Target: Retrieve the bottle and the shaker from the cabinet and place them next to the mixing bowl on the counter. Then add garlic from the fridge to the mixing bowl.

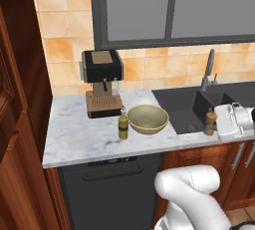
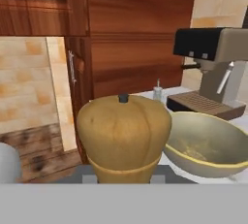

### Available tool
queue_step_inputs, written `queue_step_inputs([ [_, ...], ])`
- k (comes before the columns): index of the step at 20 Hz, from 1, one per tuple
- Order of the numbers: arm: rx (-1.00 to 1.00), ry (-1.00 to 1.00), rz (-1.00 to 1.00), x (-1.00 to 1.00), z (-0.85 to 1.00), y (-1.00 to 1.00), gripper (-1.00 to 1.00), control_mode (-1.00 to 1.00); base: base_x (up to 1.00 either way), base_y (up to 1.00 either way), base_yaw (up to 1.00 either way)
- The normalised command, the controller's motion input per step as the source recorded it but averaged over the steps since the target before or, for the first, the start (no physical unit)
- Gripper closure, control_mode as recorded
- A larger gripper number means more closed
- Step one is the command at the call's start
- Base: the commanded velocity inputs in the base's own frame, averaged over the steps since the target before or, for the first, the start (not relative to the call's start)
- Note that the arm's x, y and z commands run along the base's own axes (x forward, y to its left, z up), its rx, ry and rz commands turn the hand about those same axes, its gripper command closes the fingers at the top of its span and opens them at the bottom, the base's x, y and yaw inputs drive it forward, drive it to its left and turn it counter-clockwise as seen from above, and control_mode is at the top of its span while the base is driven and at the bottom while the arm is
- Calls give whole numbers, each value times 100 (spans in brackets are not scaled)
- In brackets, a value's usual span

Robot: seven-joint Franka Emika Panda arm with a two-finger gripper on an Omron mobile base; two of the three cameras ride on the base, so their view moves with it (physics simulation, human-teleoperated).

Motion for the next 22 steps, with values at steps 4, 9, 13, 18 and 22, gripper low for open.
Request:
queue_step_inputs([
  [4, 20, 4, 22, 48, -52, -3, 100, -100, 0, 0, 0],
  [9, 19, 6, 30, 33, -58, 4, 100, -100, 0, 0, 0],
  [13, 1, -5, 4, 60, -24, 0, 100, -100, 0, 0, 0],
  [18, 0, -4, 0, 50, -34, 1, 100, -100, 0, 0, 0],
  [22, 0, -7, 0, 35, -59, 12, 100, -100, 0, 0, 0],
])
